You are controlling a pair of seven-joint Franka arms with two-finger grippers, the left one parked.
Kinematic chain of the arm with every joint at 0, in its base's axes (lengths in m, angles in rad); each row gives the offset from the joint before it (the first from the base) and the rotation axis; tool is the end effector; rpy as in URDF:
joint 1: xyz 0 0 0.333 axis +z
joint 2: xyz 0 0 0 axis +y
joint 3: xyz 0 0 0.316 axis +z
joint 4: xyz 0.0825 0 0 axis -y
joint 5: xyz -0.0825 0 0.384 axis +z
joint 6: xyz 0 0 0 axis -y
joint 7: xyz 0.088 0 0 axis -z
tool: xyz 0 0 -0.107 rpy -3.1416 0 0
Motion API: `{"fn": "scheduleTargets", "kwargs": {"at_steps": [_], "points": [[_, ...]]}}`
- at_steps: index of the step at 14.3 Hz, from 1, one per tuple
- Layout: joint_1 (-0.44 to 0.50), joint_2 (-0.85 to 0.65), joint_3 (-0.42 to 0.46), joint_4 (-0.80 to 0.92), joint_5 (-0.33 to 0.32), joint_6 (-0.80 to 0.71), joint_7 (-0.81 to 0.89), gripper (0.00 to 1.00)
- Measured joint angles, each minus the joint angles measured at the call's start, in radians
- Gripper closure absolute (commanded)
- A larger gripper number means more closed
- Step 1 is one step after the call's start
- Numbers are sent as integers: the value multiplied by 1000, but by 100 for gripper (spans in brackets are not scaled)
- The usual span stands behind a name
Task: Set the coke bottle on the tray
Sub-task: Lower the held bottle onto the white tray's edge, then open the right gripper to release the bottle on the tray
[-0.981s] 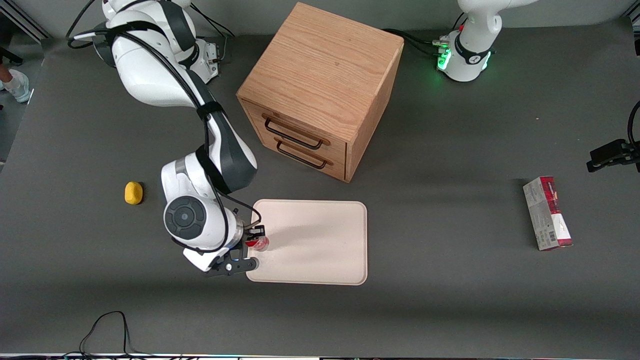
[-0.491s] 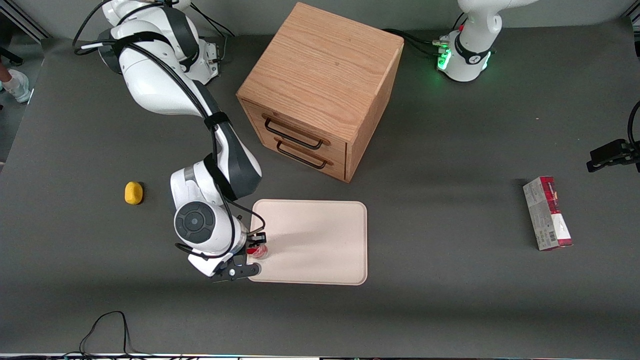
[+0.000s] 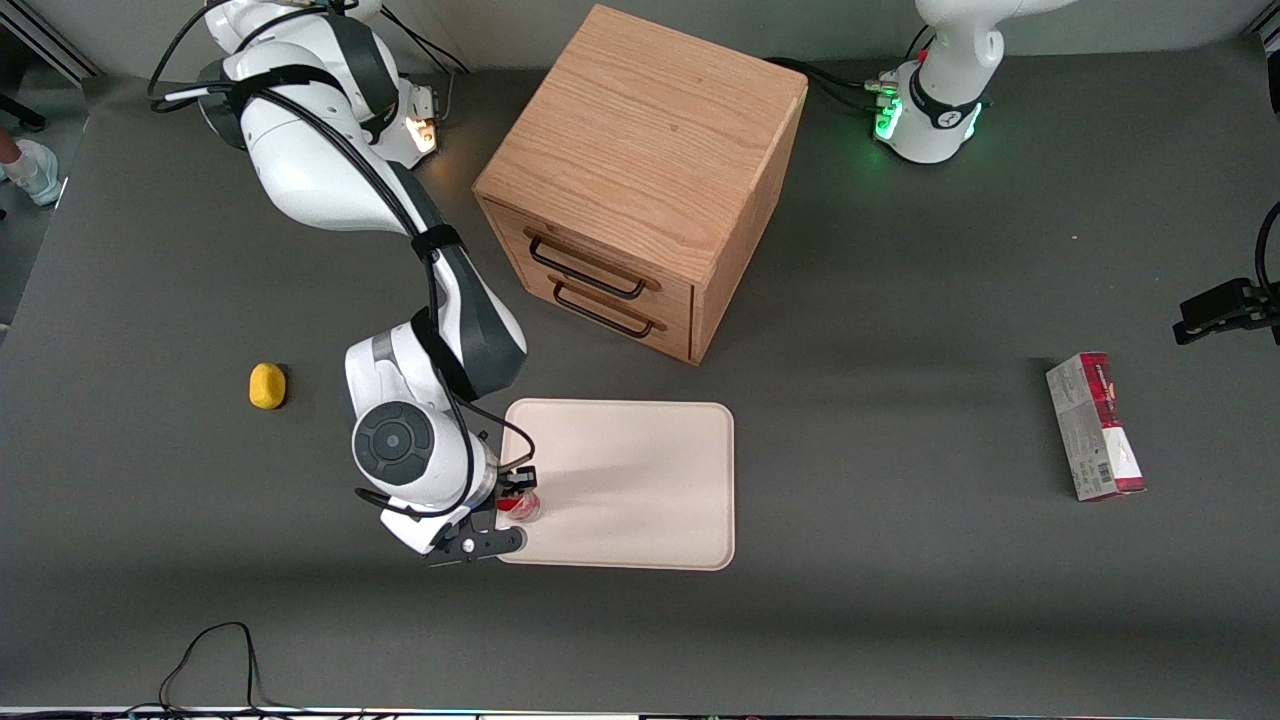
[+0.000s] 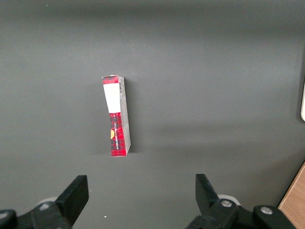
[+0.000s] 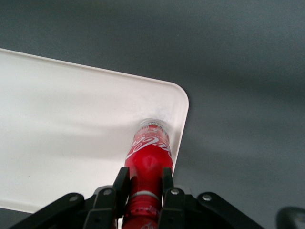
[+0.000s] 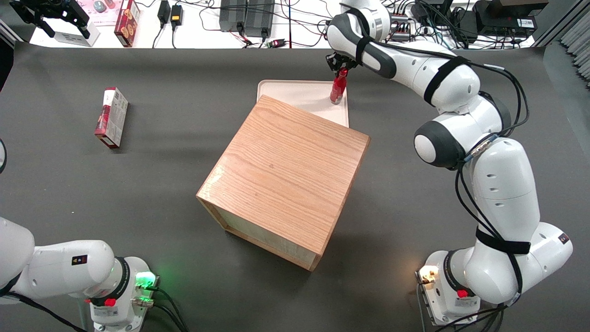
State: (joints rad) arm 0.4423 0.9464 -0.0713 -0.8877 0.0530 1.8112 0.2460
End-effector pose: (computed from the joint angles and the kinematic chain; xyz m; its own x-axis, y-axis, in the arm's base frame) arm 0.7190 0.3086 0.3223 0.9899 0.1402 -0.0190 0.1404 -0.9900 0.0116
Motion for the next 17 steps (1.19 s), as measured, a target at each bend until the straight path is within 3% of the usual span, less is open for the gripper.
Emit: {"fn": "scheduleTargets", "kwargs": {"at_steps": [1,8,17], "points": [[0,1,0,0,0,5,0,0],[2,-12,1,27,-1,-27,0,0],[-4,-346,-3,38,-25,-495,0,0]]}}
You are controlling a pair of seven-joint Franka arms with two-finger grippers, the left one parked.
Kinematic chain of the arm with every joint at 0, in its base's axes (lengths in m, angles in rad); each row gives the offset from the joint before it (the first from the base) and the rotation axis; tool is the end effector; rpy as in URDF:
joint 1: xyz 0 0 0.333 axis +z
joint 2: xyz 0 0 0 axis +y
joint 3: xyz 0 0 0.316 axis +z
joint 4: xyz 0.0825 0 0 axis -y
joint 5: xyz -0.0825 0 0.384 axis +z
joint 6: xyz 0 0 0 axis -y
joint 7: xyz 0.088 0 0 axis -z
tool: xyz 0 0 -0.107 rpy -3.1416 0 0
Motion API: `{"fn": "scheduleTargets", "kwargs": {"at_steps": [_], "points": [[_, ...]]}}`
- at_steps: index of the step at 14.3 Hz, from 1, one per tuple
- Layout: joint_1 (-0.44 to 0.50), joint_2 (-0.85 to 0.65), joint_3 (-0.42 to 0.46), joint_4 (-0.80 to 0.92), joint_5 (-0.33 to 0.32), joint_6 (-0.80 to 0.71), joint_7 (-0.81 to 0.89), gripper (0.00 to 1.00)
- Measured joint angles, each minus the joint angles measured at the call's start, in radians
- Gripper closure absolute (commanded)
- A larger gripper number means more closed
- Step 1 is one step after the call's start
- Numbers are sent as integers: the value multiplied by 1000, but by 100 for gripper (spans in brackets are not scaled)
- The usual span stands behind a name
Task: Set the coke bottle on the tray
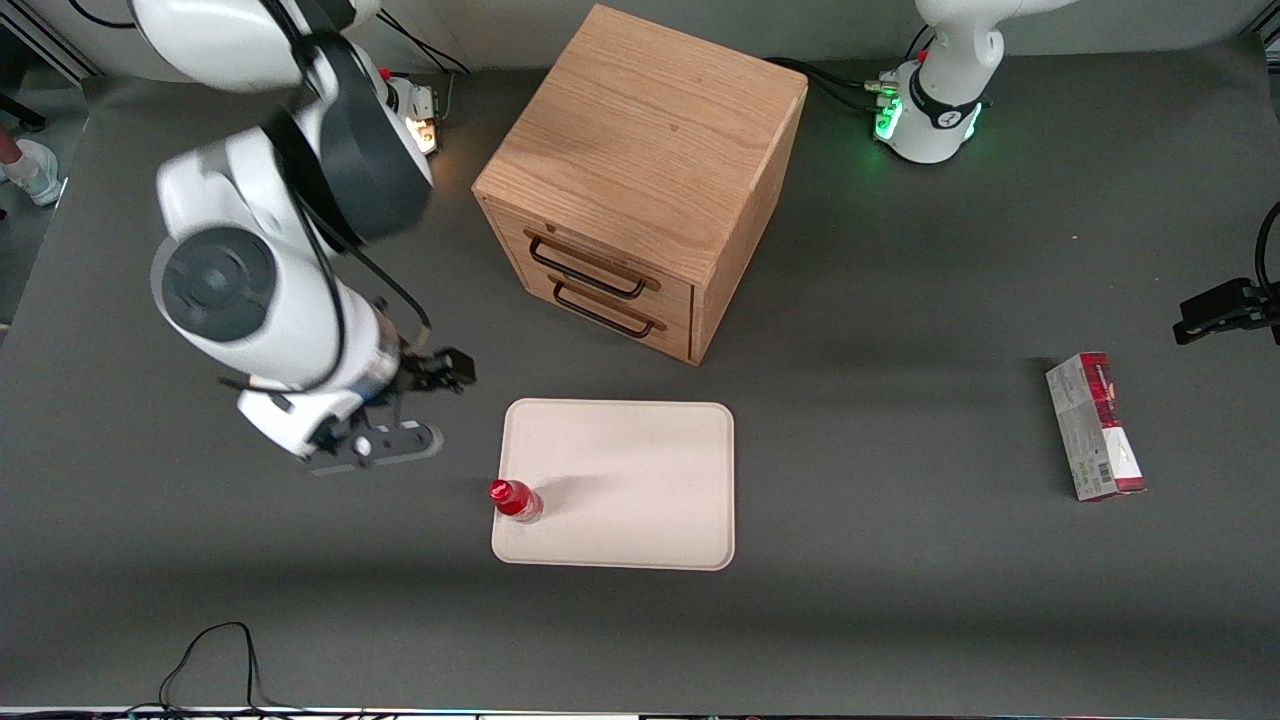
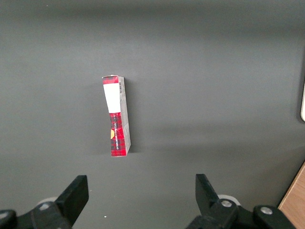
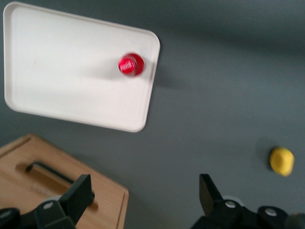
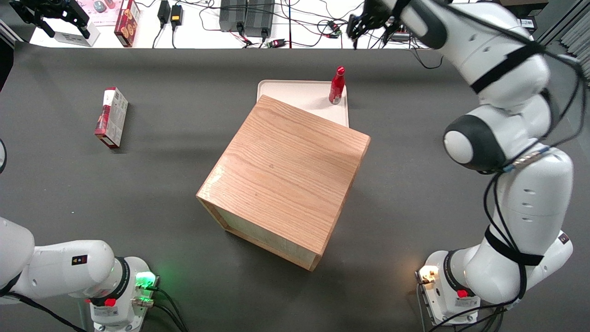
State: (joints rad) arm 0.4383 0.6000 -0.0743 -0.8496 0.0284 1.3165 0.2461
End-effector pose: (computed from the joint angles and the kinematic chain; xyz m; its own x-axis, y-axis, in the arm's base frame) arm 0.6372 0.2663 0.5584 0.9838 0.1292 -0.1242 0.1357 -0.9897 0.0454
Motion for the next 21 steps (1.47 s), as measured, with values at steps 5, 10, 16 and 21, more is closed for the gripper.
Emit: {"fn": "scheduleTargets", "kwargs": {"at_steps": [5,10,16,21], "points": [[-43,-302,-62,-275,-3,-2,-19,0],[-257,-603,-12,-650,-2,135,-132,0],[-393,-666,24,-737,-2,175,-241,0],[-405,-664,25,-744,-10,215,-244,0]]}}
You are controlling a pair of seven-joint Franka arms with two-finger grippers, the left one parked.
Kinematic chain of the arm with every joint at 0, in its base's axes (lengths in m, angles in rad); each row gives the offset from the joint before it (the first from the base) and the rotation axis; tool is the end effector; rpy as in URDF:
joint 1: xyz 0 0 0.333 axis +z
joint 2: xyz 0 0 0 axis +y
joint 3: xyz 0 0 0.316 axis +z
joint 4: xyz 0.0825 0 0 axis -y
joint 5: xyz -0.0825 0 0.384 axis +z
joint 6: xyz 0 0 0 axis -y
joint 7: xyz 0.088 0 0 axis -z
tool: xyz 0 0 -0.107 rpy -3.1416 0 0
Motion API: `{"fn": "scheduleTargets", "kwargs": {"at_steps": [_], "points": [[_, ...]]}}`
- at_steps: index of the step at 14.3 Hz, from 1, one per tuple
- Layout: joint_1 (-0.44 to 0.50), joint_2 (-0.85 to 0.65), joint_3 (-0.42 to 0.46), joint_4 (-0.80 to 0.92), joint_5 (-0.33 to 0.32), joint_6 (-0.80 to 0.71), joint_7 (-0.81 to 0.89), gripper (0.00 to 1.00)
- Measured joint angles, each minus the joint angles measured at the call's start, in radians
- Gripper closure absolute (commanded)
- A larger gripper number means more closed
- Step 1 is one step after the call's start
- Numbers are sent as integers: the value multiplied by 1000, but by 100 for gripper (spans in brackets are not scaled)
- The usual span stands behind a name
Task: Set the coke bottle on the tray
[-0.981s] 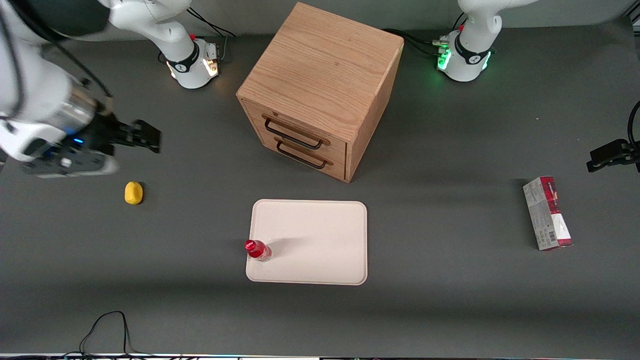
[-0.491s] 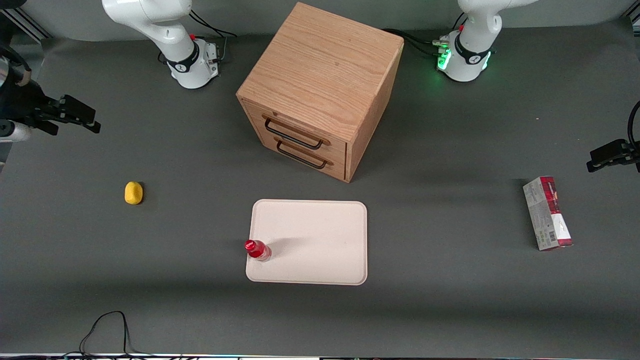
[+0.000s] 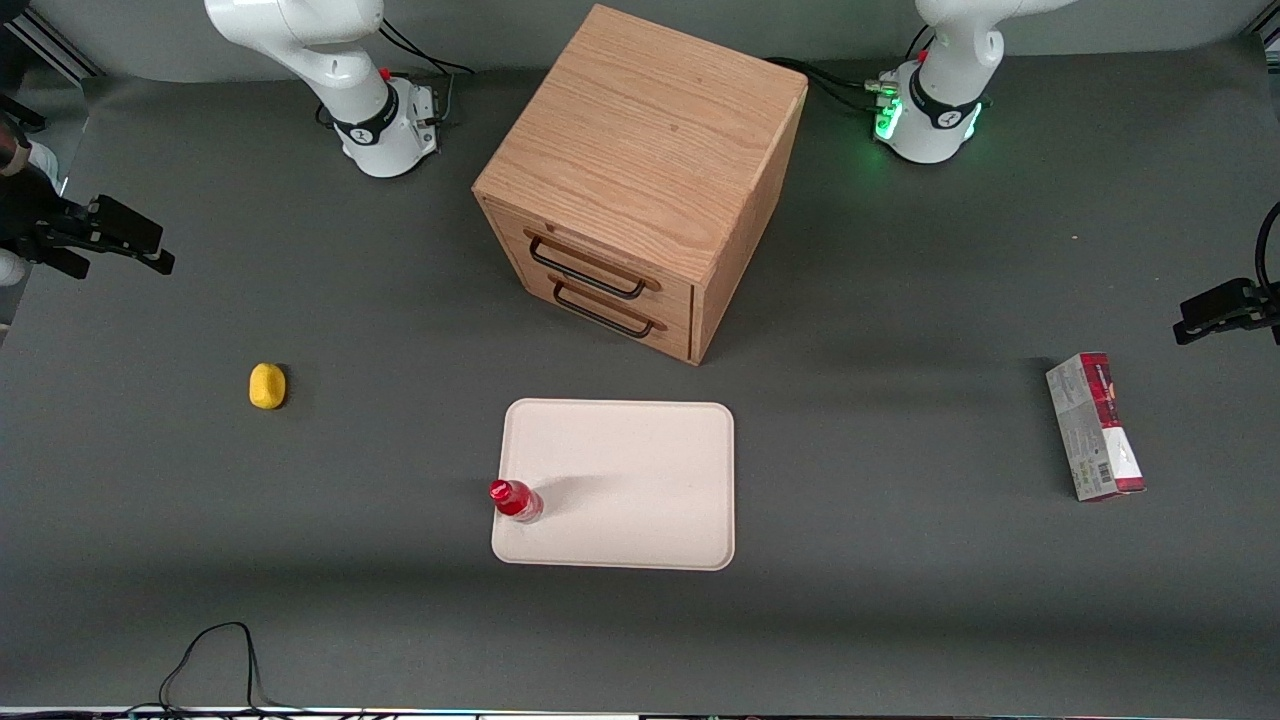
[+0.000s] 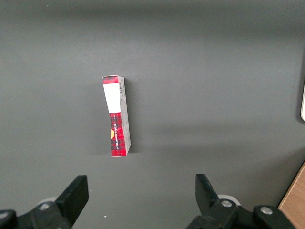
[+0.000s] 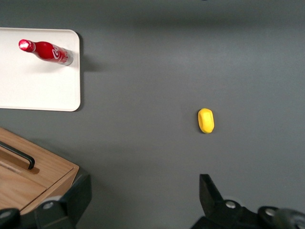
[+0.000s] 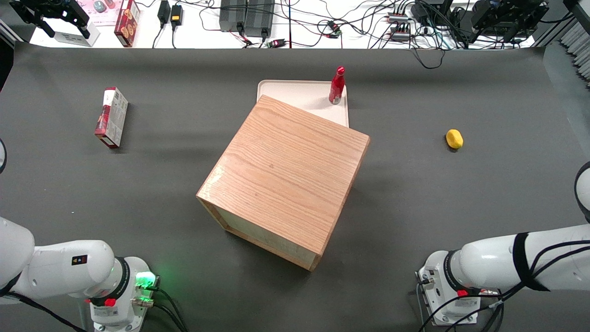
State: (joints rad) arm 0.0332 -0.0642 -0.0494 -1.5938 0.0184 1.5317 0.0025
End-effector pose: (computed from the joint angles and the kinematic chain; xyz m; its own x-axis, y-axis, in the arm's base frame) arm 0.5305 -0.0075 0.6451 0.9998 -0.0179 0.0020 -0.0178 -0.9996 -0.0215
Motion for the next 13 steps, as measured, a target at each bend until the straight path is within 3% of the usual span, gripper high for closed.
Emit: {"fn": "scheduleTargets", "kwargs": {"at_steps": [3,13], "points": [[-1,3,3,-3,-36,-11,-21,0],[-24,1,6,-3,-43,-43,-37,0]]}}
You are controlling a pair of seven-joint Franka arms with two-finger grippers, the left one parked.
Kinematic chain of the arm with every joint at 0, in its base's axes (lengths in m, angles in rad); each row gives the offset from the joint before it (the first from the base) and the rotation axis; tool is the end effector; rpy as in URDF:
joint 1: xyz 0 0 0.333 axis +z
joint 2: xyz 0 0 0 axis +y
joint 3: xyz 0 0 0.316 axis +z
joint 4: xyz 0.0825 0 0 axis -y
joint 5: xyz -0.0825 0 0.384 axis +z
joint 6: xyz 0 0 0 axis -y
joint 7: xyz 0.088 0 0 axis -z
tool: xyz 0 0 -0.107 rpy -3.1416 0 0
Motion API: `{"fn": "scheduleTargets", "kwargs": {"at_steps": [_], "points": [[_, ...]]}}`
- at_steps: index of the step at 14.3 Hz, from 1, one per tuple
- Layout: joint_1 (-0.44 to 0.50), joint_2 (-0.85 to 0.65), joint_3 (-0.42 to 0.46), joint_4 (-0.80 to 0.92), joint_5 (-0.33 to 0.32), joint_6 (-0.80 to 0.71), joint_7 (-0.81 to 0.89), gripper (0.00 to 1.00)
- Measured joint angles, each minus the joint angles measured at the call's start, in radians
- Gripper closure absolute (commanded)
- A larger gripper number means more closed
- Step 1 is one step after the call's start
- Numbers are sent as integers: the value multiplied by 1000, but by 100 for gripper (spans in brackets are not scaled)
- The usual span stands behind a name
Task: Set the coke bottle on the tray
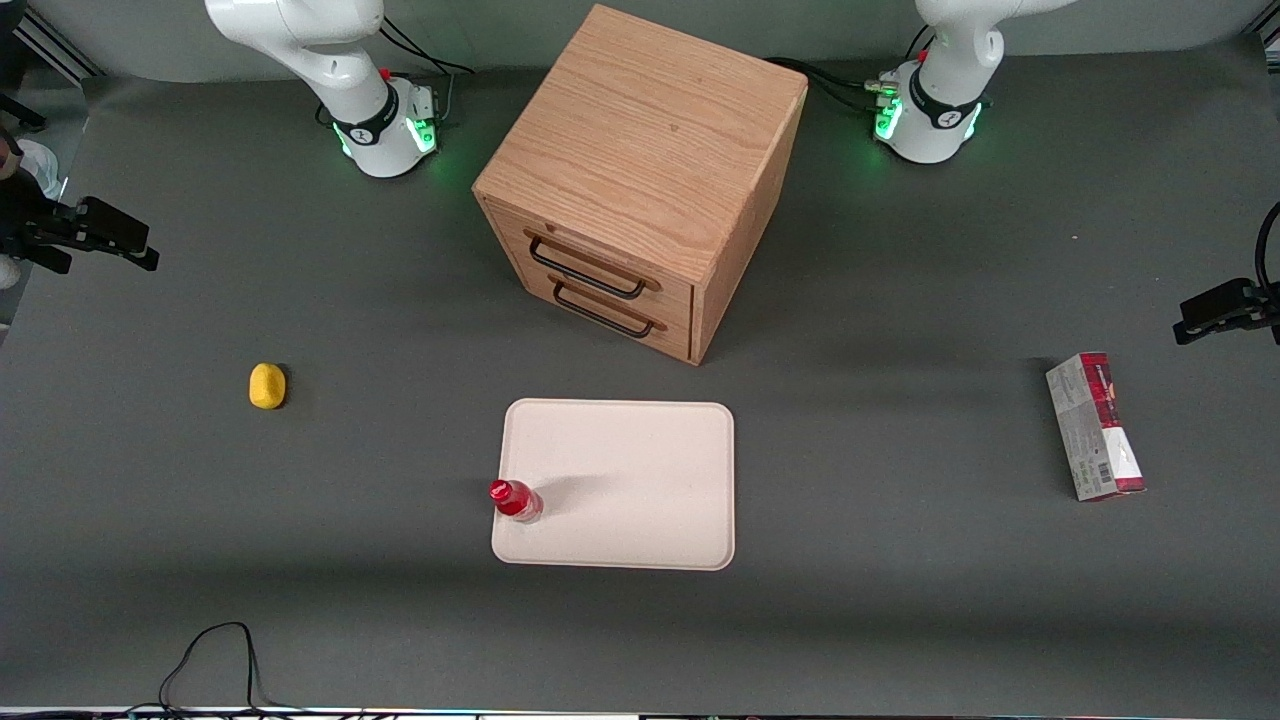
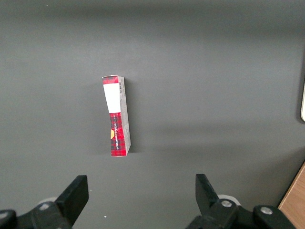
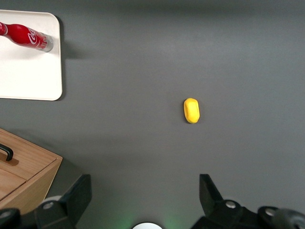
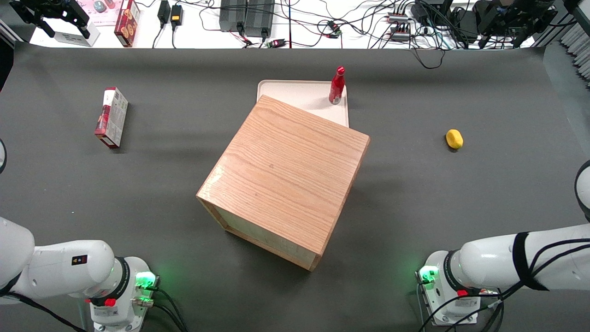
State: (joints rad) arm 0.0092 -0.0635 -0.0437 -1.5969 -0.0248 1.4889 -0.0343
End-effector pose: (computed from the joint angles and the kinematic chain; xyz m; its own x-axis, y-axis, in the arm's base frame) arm 0.5257 -0.0218 0.6396 0.9990 -0.0020 -0.0453 -0.0011 -0.9998 0.0205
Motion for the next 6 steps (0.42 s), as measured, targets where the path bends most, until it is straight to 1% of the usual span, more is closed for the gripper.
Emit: {"fn": "scheduleTargets", "kwargs": {"at_steps": [6], "points": [[9,-1,0,0,0,-5,0,0]]}}
